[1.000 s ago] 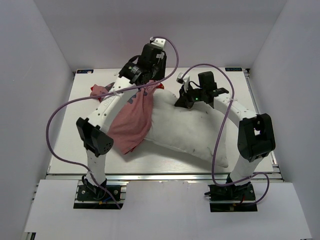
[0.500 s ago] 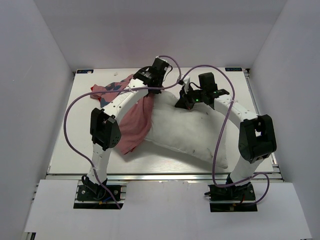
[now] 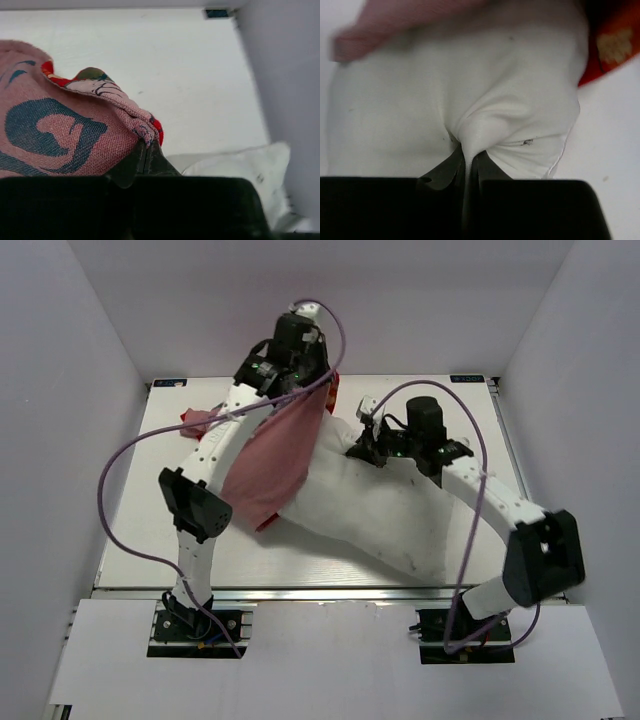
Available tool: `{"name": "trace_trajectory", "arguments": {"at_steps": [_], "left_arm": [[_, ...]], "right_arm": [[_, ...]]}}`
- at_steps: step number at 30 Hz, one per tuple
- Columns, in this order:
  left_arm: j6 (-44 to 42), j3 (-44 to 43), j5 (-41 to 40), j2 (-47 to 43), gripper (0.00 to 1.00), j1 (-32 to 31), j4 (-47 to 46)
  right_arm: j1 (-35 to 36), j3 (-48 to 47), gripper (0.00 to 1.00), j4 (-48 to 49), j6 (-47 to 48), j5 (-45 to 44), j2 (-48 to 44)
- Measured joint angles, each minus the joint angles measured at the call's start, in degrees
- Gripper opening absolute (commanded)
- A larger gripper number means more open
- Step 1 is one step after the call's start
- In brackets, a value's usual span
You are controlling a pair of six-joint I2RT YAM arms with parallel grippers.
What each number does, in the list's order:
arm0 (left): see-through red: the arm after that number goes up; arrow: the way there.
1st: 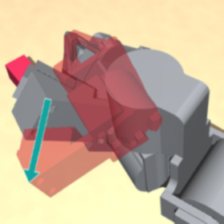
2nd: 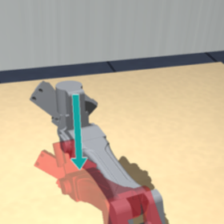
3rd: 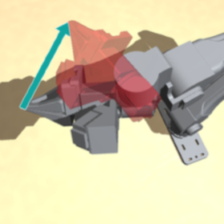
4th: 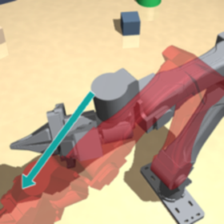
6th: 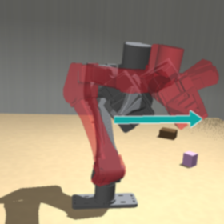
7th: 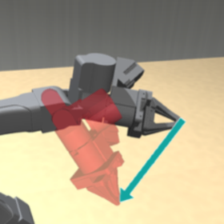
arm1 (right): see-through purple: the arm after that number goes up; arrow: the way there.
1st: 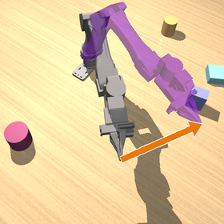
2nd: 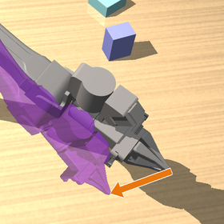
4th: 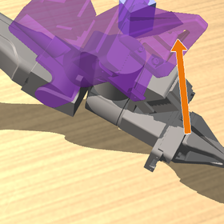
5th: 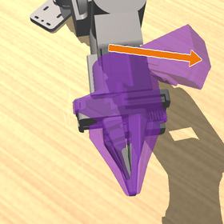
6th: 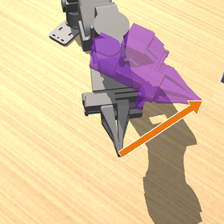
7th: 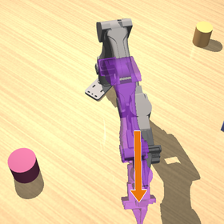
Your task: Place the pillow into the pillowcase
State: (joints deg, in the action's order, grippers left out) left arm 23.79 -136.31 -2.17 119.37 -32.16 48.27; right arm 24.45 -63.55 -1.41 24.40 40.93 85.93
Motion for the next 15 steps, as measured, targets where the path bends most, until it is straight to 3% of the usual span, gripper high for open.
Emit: {"name": "trace_trajectory", "arguments": {"at_steps": [4,8,12,15], "left_arm": [[8.9,0.48,7.65,-2.6,0.0,3.13,-6.71],[16.85,2.69,12.96,-3.08,0.0,4.0,-14.91],[22.84,6.62,16.94,-3.5,0.0,3.41,-18.88],[24.63,6.67,16.87,-3.3,0.0,3.3,-18.49]], "right_arm": [[7.21,2.29,0.0,8.44,3.17,-5.27,-8.74],[15.19,2.62,0.0,19.06,8.68,-15.78,-10.8],[20.57,4.22,0.0,29.9,14.86,-27.23,-6.71],[18.4,1.7,0.0,33.88,14.93,-33.38,1.62]]}}
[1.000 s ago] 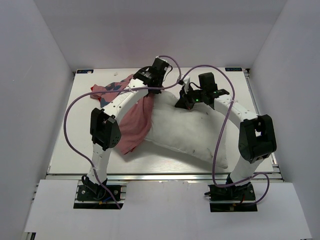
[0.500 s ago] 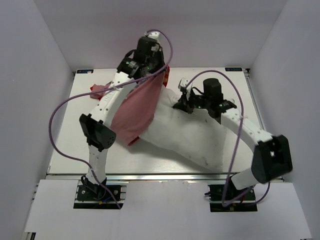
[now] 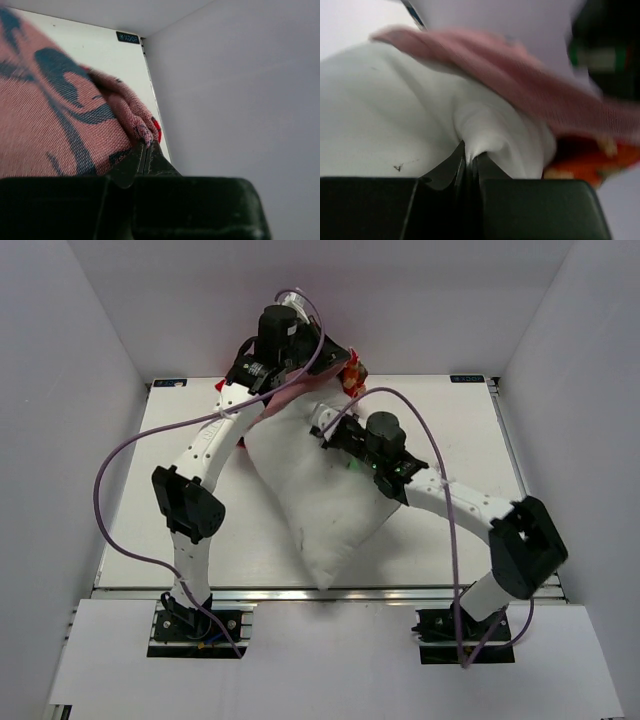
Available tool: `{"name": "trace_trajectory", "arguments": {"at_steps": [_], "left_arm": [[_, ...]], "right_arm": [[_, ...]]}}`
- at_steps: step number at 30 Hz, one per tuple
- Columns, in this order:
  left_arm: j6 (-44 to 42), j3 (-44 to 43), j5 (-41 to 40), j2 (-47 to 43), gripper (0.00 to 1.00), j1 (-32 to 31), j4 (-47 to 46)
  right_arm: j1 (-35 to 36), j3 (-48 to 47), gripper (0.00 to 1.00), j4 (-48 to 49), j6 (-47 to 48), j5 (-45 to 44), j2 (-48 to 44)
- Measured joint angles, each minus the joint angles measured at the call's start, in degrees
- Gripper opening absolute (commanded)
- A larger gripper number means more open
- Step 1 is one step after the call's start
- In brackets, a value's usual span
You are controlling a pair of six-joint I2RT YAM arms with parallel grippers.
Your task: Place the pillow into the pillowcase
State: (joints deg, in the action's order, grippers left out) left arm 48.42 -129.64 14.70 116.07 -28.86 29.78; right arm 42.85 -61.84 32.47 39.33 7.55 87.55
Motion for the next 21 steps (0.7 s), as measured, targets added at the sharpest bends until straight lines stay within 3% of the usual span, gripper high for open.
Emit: {"name": "trace_trajectory", "arguments": {"at_steps": [7,12,13,14,15,16,17,19,20,21], "left_arm": [[4.83,10.27,0.85,-2.34,0.0,-0.37,-8.15],[6.16,18.18,2.49,-2.73,0.0,-1.99,-11.63],[6.19,19.96,2.49,-2.73,0.02,-2.21,-12.04],[6.29,21.35,2.62,-2.71,0.08,-2.36,-12.07],[6.36,21.99,2.82,-2.51,0.24,-2.4,-12.0],[6.49,22.05,3.13,-2.16,0.32,-2.43,-12.11],[6.56,21.84,3.63,-1.79,0.41,-2.4,-12.44],[6.58,19.96,4.42,-0.66,0.41,-2.36,-12.57],[6.49,17.05,4.85,0.87,0.64,-2.38,-11.76],[5.75,13.73,5.11,2.54,0.7,-2.38,-11.47]], "right_arm": [[-8.81,-0.48,0.0,-1.53,0.02,-7.87,5.6],[-9.55,5.86,0.0,-2.93,-1.49,-5.55,2.73],[-9.51,7.39,0.05,-3.34,-1.64,-4.83,1.97],[-9.49,8.28,0.21,-3.91,-1.75,-4.31,1.42],[-9.57,8.92,0.29,-4.48,-2.1,-3.63,0.96],[-9.79,9.25,0.37,-5.09,-2.29,-2.91,0.63],[-10.23,9.25,0.52,-5.86,-2.51,-2.21,0.39],[-11.21,9.25,0.63,-6.84,-3.3,-1.07,0.11],[-11.93,9.22,0.67,-7.41,-3.5,-0.46,-0.07],[-12.79,9.11,0.69,-8.26,-3.87,0.09,-0.2]]}}
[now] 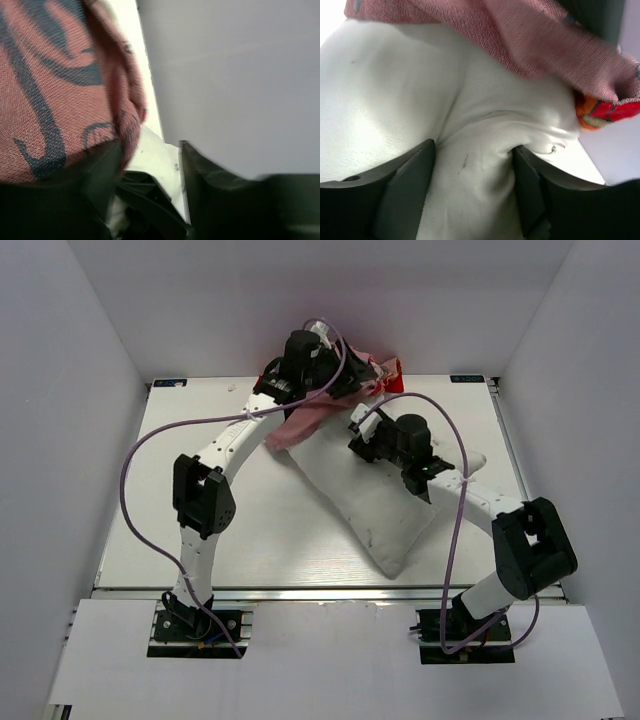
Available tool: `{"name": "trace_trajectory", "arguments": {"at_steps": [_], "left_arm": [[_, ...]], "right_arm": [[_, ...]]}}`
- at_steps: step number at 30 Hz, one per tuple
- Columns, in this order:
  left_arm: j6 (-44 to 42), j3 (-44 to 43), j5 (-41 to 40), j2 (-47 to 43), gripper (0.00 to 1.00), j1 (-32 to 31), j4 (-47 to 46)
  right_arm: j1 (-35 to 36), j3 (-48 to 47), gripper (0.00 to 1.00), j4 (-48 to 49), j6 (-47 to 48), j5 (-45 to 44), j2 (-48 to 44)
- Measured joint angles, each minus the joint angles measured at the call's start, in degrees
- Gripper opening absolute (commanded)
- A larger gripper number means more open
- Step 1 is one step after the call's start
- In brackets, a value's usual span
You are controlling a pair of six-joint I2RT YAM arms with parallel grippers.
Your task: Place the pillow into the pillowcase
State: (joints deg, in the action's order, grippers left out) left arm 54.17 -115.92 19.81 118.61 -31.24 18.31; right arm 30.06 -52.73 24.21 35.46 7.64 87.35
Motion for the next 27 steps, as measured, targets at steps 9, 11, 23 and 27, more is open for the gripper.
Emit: {"name": "trace_trajectory", "arguments": {"at_steps": [9,11,23,27], "left_arm": [[-12.46,-7.82,-10.56,-7.78,0.88,3.93,10.47],[-14.8,1.49,-14.62,-17.53,0.88,5.95,12.24],[-15.28,50.58,-30.77,-53.64,0.89,7.17,12.9],[-12.74,58.73,-32.48,-56.06,0.89,7.3,14.1]], "right_arm": [[-8.0,-1.18,0.89,-13.44,-2.05,11.19,-11.17],[-6.8,-1.97,0.89,-15.78,-2.05,13.81,-14.43],[16.98,-10.75,0.89,-21.81,-10.4,-11.96,1.25],[16.79,-13.81,0.89,-21.03,-9.33,-26.12,12.52]]}}
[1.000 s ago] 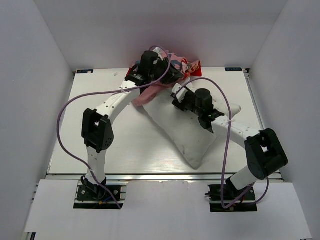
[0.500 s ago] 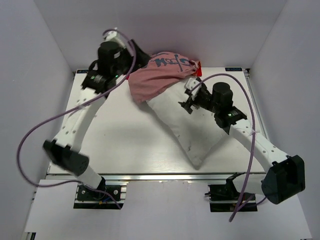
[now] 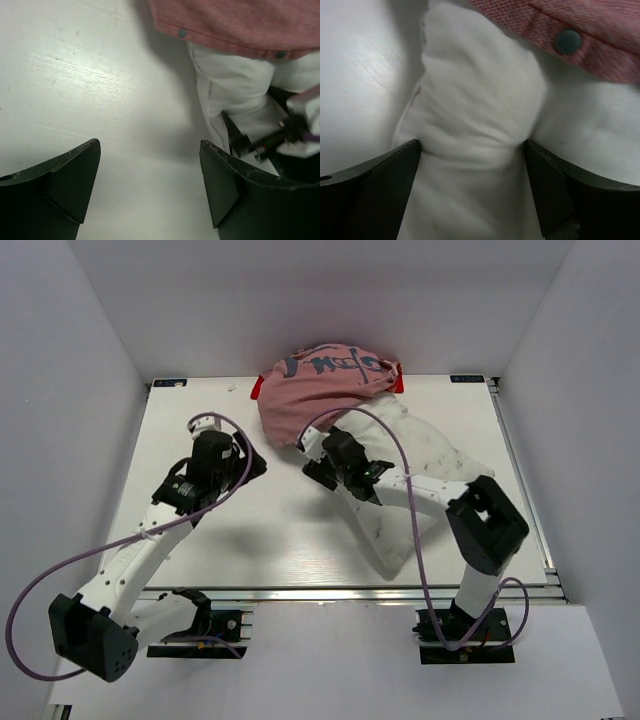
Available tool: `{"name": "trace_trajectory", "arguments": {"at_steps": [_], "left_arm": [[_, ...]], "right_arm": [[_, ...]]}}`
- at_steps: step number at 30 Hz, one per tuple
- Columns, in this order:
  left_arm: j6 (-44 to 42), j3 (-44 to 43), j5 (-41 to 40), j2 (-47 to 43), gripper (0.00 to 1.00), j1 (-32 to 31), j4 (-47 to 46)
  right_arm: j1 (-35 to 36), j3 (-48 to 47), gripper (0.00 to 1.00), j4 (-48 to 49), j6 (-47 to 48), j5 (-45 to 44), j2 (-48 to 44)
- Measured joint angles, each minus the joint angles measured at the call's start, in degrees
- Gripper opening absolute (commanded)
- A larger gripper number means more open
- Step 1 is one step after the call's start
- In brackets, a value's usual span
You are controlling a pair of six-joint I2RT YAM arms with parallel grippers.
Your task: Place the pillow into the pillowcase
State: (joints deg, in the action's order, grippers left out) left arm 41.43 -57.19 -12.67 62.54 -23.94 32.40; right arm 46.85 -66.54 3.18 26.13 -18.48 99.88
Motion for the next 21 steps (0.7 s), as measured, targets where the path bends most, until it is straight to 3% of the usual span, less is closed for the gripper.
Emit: {"name": "trace_trajectory", "arguments": {"at_steps": [2,6,9,13,16,21], "left_arm": [[1.18,2.97,-0.42,-2.67,0.89,0.0,0.13],[2.89,5.88,-0.87,-7.63,0.89,0.0,-0.04],[3.45,6.51,-1.42,-9.03,0.89,0.0,-0.61],[2.86,9.97,-1.4,-9.84,0.89,0.0,-4.48],[0.44,13.11,-0.39,-8.41,0.9,0.02,-9.92],[-4.79,12.9,1.79,0.15,0.91,0.24,-20.37]], "right_arm": [[0.0,-0.15,0.81,1.99,2.08,-4.81,2.97],[-1.4,-3.89,0.0,2.01,4.11,-7.72,7.26],[-5.75,-13.18,0.0,-6.38,-1.46,-1.55,10.19],[-15.98,-25.9,0.0,-17.86,-12.87,18.38,10.91],[-28.46,-30.14,0.0,-19.85,-26.49,39.23,7.96],[-33.9,-29.97,0.0,-16.79,-40.37,51.78,5.51]]}}
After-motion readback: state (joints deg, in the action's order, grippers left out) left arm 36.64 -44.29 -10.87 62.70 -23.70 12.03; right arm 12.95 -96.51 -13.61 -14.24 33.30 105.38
